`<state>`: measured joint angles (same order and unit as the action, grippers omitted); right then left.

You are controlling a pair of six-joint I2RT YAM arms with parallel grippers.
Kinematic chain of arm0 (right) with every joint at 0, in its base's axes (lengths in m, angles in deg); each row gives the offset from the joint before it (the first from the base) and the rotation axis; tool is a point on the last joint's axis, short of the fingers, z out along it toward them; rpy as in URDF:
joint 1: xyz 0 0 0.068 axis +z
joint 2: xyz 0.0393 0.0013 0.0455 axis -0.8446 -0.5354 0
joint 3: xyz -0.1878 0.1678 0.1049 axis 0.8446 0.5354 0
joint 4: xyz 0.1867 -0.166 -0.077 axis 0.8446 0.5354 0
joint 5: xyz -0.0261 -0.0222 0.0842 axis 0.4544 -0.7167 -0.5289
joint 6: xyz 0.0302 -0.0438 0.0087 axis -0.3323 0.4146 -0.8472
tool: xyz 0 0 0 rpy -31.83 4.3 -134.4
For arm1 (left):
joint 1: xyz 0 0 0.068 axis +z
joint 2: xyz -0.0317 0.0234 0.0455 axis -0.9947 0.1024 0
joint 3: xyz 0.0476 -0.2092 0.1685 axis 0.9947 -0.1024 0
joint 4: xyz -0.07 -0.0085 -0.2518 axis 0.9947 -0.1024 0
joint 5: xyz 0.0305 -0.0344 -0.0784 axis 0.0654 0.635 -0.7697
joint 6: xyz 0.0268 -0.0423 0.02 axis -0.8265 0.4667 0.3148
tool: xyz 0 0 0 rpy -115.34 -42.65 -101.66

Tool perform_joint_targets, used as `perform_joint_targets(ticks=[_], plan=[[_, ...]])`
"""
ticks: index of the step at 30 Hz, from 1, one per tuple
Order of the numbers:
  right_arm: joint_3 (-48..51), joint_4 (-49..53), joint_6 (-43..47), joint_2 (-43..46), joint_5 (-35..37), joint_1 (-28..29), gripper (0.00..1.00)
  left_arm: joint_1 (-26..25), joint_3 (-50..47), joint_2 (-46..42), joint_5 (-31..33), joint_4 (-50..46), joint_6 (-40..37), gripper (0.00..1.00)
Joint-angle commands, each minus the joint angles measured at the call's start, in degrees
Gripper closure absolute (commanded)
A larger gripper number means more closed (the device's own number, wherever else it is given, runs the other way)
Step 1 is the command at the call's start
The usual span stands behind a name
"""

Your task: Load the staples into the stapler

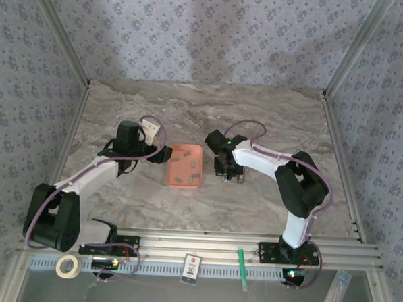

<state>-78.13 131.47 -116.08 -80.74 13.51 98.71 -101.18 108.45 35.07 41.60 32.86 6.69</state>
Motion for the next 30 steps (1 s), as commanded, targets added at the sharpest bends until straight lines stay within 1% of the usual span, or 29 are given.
perform_joint_targets(ticks=[1, 16, 24, 30], plan=[[-0.9, 1.5, 0.5, 1.0, 1.0, 0.1, 0.86, -0.4, 1.7, -0.4, -1.5, 0.1, -0.8, 0.14], [-0.5, 2.1, 0.3, -1.9, 0.7, 0.4, 0.86, -0.5, 1.7, -0.2, -1.4, 0.2, -0.9, 0.14], [0.0, 1.3, 0.4, -2.5, -1.2, 0.4, 0.86, -0.4, 1.7, -0.1, -1.5, 0.2, -0.9, 0.14], [0.0, 2.1, -0.4, -2.7, -1.4, 0.1, 0.84, -0.4, 1.7, -0.1, -1.5, 0.1, -0.9, 0.14]])
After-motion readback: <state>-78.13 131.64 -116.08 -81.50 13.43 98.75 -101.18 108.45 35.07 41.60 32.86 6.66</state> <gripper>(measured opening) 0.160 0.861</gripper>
